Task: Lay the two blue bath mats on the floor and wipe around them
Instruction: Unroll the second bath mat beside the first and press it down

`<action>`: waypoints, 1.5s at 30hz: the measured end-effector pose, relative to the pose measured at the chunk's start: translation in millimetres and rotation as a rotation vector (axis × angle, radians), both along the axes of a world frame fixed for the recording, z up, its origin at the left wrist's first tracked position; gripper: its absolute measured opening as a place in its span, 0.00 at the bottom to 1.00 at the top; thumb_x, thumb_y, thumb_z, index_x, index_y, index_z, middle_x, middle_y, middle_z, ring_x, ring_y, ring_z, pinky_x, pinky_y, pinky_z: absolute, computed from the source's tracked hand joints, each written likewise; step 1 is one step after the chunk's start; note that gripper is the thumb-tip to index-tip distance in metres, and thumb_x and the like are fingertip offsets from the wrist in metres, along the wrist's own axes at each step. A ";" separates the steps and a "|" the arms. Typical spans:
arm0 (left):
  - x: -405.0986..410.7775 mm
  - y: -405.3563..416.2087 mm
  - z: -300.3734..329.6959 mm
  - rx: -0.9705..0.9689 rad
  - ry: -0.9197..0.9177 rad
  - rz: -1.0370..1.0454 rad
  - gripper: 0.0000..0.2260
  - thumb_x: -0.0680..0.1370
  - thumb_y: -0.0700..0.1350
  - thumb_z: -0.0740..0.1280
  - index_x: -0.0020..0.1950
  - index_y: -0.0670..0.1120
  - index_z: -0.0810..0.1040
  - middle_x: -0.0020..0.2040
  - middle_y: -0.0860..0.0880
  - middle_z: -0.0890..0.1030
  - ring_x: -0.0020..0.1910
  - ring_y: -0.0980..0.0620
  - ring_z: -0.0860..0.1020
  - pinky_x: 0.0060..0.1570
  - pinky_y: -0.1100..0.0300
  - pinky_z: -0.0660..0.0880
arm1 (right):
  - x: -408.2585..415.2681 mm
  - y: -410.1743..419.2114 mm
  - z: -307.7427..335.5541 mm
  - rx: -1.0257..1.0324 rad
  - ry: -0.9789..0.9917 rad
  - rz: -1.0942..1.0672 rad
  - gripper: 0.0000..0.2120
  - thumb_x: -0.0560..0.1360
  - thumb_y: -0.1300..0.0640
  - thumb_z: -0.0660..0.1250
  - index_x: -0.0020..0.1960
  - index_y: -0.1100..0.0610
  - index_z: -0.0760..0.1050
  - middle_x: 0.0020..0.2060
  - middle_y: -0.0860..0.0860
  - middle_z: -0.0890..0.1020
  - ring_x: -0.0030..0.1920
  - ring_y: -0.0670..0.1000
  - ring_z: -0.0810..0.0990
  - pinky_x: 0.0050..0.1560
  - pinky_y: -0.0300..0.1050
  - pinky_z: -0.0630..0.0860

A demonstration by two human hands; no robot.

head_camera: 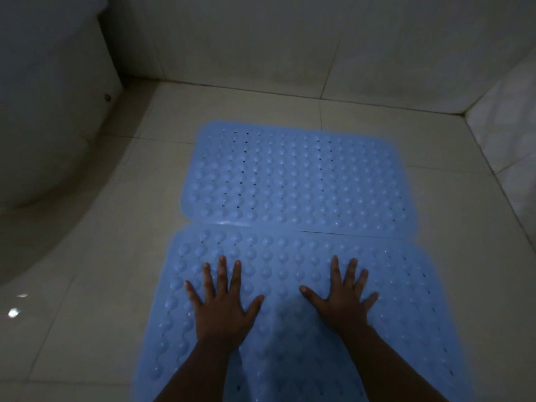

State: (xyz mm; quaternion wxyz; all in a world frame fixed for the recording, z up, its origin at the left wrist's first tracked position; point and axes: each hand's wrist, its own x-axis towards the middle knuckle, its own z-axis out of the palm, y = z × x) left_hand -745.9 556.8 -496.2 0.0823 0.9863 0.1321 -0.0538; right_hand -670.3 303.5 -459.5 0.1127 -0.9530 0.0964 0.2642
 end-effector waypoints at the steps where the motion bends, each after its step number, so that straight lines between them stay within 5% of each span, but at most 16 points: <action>1: 0.4 0.2 -0.1 -0.002 -0.004 -0.002 0.41 0.77 0.76 0.50 0.84 0.55 0.55 0.85 0.47 0.52 0.83 0.37 0.49 0.74 0.24 0.48 | 0.1 0.6 0.1 -0.003 -0.003 0.002 0.57 0.62 0.14 0.46 0.80 0.39 0.30 0.79 0.51 0.26 0.80 0.61 0.28 0.74 0.77 0.38; 17: -0.1 -4.4 6.1 -0.024 0.043 -0.006 0.41 0.77 0.75 0.53 0.84 0.52 0.58 0.85 0.45 0.52 0.83 0.35 0.50 0.73 0.23 0.49 | 0.4 -0.4 0.6 0.022 -0.023 -0.020 0.57 0.62 0.14 0.51 0.81 0.38 0.31 0.79 0.50 0.26 0.80 0.60 0.28 0.74 0.77 0.36; 21: 9.3 -0.4 14.3 -0.021 -0.002 -0.032 0.40 0.76 0.73 0.55 0.81 0.50 0.66 0.81 0.41 0.64 0.81 0.33 0.59 0.73 0.23 0.52 | 9.8 3.8 10.5 0.029 -0.104 -0.027 0.57 0.64 0.15 0.54 0.83 0.43 0.41 0.83 0.52 0.36 0.82 0.59 0.33 0.74 0.75 0.35; 26: 50.9 34.1 18.7 0.028 -0.093 -0.094 0.36 0.79 0.69 0.54 0.79 0.48 0.69 0.71 0.39 0.76 0.77 0.34 0.65 0.74 0.26 0.54 | 34.8 47.5 9.5 0.195 -0.376 0.014 0.43 0.73 0.27 0.62 0.81 0.44 0.56 0.83 0.51 0.52 0.83 0.54 0.42 0.78 0.71 0.38; 29: 79.4 62.1 19.8 0.032 -0.125 -0.071 0.35 0.80 0.68 0.52 0.80 0.48 0.67 0.77 0.41 0.70 0.80 0.36 0.61 0.76 0.28 0.51 | 52.8 78.0 9.2 0.321 -0.455 0.048 0.37 0.76 0.31 0.65 0.79 0.45 0.62 0.82 0.51 0.56 0.83 0.54 0.46 0.78 0.70 0.40; 34: 109.9 93.6 6.3 0.023 -0.056 -0.160 0.40 0.80 0.73 0.44 0.85 0.50 0.46 0.85 0.46 0.39 0.83 0.42 0.35 0.80 0.34 0.42 | 65.4 110.0 2.1 0.426 -0.548 0.171 0.31 0.76 0.33 0.59 0.75 0.45 0.68 0.80 0.50 0.62 0.83 0.53 0.51 0.79 0.68 0.45; 40: 112.2 92.9 5.0 0.063 -0.022 -0.158 0.41 0.80 0.73 0.41 0.85 0.48 0.42 0.84 0.45 0.37 0.83 0.44 0.34 0.80 0.36 0.43 | 71.9 124.9 -19.8 0.391 -0.689 0.335 0.24 0.79 0.38 0.61 0.69 0.50 0.76 0.76 0.54 0.71 0.81 0.59 0.60 0.76 0.71 0.53; 45: 112.0 93.2 6.8 0.040 -0.004 -0.156 0.40 0.81 0.72 0.43 0.85 0.47 0.44 0.85 0.45 0.38 0.83 0.44 0.35 0.80 0.36 0.45 | 78.6 131.6 -17.3 0.368 -0.621 0.380 0.22 0.79 0.40 0.63 0.68 0.48 0.76 0.76 0.52 0.69 0.81 0.58 0.58 0.76 0.73 0.53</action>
